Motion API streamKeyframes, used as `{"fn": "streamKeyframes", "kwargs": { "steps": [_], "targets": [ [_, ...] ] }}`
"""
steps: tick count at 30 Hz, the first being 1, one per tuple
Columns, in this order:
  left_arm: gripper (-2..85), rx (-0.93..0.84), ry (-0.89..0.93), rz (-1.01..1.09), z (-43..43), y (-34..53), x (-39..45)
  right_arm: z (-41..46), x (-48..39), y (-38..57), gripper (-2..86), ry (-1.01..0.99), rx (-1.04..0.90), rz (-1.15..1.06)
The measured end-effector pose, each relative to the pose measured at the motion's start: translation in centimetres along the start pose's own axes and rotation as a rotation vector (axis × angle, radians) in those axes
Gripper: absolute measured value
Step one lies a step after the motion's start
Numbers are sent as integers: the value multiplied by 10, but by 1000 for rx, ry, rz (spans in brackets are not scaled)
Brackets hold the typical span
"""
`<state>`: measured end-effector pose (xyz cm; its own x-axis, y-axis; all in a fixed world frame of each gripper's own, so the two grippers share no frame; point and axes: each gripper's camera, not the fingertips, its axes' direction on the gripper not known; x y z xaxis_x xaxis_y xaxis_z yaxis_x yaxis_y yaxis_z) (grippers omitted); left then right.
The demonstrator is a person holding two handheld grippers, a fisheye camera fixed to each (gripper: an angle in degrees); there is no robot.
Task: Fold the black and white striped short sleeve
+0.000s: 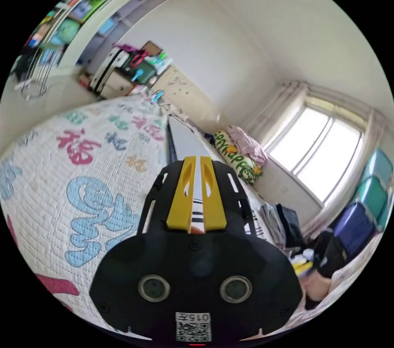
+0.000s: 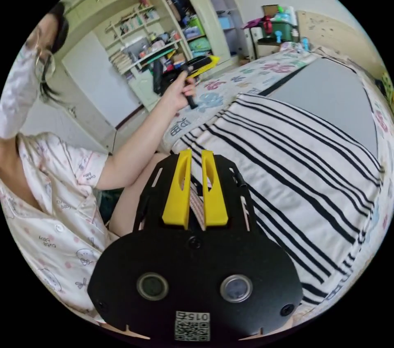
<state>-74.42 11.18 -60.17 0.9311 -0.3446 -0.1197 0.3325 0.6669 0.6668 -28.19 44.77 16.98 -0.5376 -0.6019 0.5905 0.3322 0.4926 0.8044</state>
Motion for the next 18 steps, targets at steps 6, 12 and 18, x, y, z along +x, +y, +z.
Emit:
{"fn": "streamKeyframes", "kwargs": {
  "steps": [6,12,18],
  "targets": [
    [-6,-59,295,395,-16,130,102,-204,153,46,80,116,388,410],
    [24,-515,462,598,64,318,180,-342,297,83,81,172,655,721],
    [86,-669,333,682,108,498,198,-395,439,34,87,171,599,869]
  ]
}}
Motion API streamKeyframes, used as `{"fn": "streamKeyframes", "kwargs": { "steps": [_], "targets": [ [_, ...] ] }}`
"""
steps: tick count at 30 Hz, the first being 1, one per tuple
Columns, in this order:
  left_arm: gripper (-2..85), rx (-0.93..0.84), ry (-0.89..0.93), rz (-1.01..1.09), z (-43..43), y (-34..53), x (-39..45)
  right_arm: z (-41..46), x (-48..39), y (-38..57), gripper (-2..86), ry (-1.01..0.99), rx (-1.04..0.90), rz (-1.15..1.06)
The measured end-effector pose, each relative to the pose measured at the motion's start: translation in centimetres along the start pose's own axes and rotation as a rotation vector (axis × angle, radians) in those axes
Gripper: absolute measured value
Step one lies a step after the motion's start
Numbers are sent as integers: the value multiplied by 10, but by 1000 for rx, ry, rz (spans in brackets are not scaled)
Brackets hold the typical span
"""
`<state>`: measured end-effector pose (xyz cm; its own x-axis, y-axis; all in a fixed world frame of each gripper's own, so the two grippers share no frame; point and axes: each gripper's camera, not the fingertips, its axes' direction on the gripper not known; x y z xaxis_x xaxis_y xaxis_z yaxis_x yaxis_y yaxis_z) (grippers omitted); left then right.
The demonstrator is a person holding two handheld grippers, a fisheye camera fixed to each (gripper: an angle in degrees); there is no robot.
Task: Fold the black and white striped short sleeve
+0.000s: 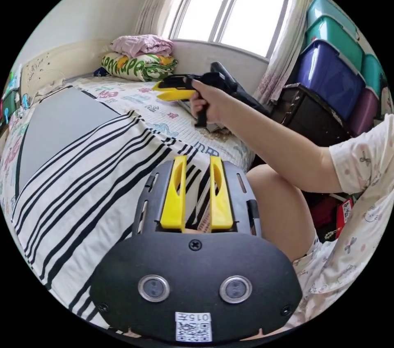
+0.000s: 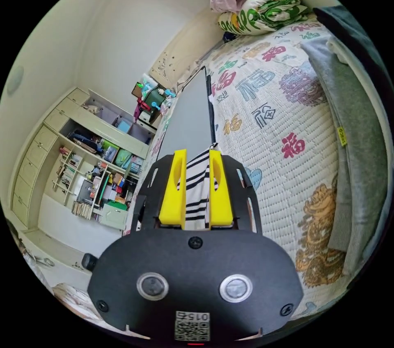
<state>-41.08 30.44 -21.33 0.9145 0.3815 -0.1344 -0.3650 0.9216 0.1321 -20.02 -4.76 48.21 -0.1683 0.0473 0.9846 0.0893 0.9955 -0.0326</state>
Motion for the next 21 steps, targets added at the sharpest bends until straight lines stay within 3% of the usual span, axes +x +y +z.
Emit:
{"fn": "streamKeyframes", "kwargs": {
  "steps": [8,11,15,18,21],
  "targets": [
    [79,-170,-162,46,114,93,23,98,7,-105,99,126,-282,-121],
    [52,-200,-215,38,140,128,20,118,3,-129,47,0,-349,-173],
    [14,-182,-212,-47,158,162,10,126,12,-148,15,23,-332,-139],
    [1,-193,-241,12,172,185,14,117,21,-164,6,-80,-275,-63],
    [-3,-187,-240,64,177,201,17,108,16,-173,2,-49,-226,-68]
  ]
}}
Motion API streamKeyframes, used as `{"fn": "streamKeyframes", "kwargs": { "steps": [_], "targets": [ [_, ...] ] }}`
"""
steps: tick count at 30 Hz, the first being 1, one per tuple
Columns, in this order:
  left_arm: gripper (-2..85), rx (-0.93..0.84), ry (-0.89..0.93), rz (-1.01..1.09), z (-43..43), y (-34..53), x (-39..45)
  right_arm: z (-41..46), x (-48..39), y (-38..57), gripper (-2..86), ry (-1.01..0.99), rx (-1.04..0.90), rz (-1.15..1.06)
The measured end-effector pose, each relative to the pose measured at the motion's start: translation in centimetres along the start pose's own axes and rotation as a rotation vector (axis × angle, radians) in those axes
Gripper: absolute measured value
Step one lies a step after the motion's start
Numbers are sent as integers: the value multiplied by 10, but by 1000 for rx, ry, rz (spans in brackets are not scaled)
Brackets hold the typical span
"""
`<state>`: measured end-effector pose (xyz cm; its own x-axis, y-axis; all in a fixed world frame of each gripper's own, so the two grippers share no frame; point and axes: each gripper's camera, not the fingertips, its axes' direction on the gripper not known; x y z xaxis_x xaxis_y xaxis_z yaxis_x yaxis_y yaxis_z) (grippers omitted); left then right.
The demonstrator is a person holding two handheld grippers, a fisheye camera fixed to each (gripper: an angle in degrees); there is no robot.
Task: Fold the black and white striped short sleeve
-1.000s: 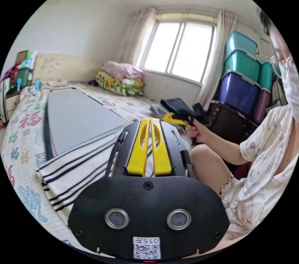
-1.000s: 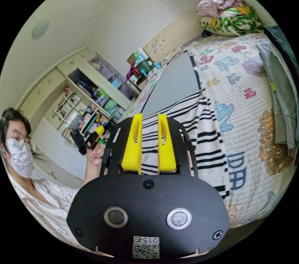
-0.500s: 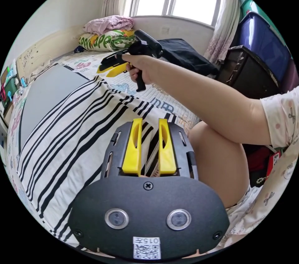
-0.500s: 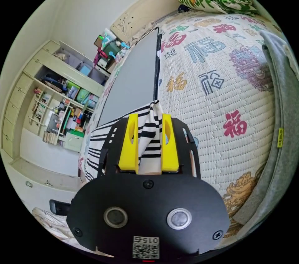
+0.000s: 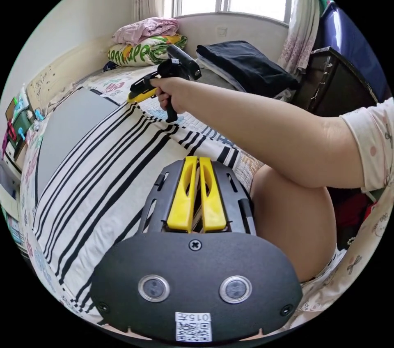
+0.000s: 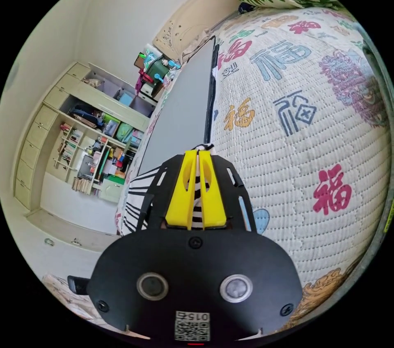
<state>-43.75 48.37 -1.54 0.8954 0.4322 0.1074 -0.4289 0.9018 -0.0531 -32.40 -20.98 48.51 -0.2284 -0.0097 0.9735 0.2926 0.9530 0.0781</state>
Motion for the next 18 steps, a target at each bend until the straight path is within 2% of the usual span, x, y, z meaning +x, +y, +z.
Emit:
{"fn": "streamKeyframes", "kwargs": {
  "steps": [2,6,12,18],
  "targets": [
    [-3,-34,-38,52,14,8,7,1,-14,-4,1,84,8,-53],
    [1,-73,-68,56,40,26,11,7,-19,-7,3,128,-7,-33],
    [36,-30,-107,85,35,22,4,-19,-11,-9,13,9,-20,-40],
    [52,-29,-135,82,78,-54,-59,-18,-9,-1,47,-74,-97,-44]
  ]
}}
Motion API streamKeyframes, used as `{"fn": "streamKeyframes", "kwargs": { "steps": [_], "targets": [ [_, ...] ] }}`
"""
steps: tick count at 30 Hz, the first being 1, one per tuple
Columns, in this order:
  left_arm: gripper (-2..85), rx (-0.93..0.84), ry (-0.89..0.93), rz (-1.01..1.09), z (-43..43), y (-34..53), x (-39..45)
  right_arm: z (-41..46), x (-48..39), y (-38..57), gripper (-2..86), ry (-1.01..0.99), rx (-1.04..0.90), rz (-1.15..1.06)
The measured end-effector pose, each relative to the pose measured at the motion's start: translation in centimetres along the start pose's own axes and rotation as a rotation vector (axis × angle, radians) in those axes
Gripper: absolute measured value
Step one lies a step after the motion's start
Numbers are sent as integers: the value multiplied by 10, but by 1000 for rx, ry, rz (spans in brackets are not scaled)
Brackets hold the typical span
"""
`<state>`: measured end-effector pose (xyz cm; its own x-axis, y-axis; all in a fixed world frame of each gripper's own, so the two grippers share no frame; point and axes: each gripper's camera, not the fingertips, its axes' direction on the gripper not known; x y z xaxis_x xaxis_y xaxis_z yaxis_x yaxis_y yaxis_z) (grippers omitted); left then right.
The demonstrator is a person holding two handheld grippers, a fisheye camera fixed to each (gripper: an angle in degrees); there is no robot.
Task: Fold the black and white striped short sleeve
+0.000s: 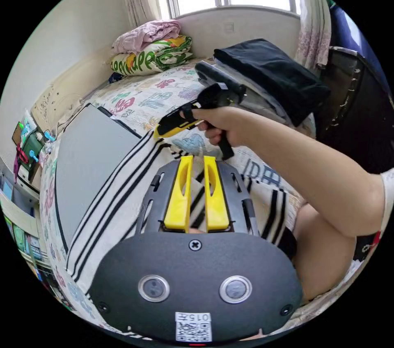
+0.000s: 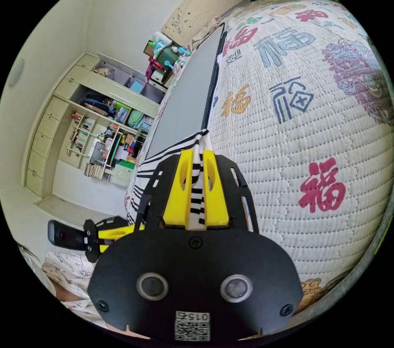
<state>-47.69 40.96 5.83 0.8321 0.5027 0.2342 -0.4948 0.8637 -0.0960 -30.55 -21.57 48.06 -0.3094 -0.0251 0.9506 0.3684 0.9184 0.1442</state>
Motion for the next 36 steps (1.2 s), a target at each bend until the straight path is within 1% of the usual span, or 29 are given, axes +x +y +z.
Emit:
{"fn": "streamKeyframes", "kwargs": {
  "steps": [2,4,6,7,8,9,11,14,16,18,20,21,23,24,26,27,29,32,34,35,36],
  "targets": [
    [54,-27,-24,-2,23,-25,-15,10,-2,4,38,-10,-29,7],
    [54,-16,-44,-7,32,-41,-23,14,-4,8,23,-34,-18,10],
    [53,-51,-106,9,45,-56,-27,16,-8,12,10,-47,5,14],
    [48,-104,-117,9,56,-65,-33,17,-11,15,5,-43,15,14],
    [40,-164,-96,-5,66,-72,-39,20,-16,19,1,-25,16,7],
    [35,-188,-88,-20,69,-75,-43,22,-19,20,1,-8,15,3],
    [25,-187,-95,-33,62,-89,-49,34,-33,28,-2,75,-6,-25],
    [38,-207,-71,-11,54,-110,-55,50,-49,39,-3,144,-41,-39],
    [46,-191,-52,-3,41,-122,-62,54,-59,48,-3,165,-42,-51],
    [50,-99,-76,-28,6,-124,-72,54,-71,61,-1,186,-27,-70],
    [51,48,-122,-71,-62,-108,-88,43,-92,84,2,194,7,-118],
    [51,76,-123,-82,-80,-100,-94,40,-98,91,3,194,16,-131],
    [51,144,-130,-116,-150,-62,-118,20,-126,122,9,156,71,-184],
    [51,145,-136,-128,-167,-51,-125,15,-134,131,10,137,84,-202],
    [53,138,-139,-201,-233,-3,-157,-1,-168,167,20,60,103,-292],
    [54,137,-132,-223,-249,9,-165,-4,-178,176,26,50,102,-318],
    [62,109,-96,-340,-305,52,-191,-7,-213,214,51,56,104,-383],
    [72,92,-70,-476,-358,90,-207,7,-241,263,73,90,81,-382],
    [68,100,-56,-532,-380,100,-210,24,-245,308,81,66,49,-364],
    [54,168,-39,-562,-400,99,-214,34,-245,340,83,47,40,-342],
    [43,192,-47,-567,-409,96,-216,39,-246,354,84,44,36,-334]
  ]
}}
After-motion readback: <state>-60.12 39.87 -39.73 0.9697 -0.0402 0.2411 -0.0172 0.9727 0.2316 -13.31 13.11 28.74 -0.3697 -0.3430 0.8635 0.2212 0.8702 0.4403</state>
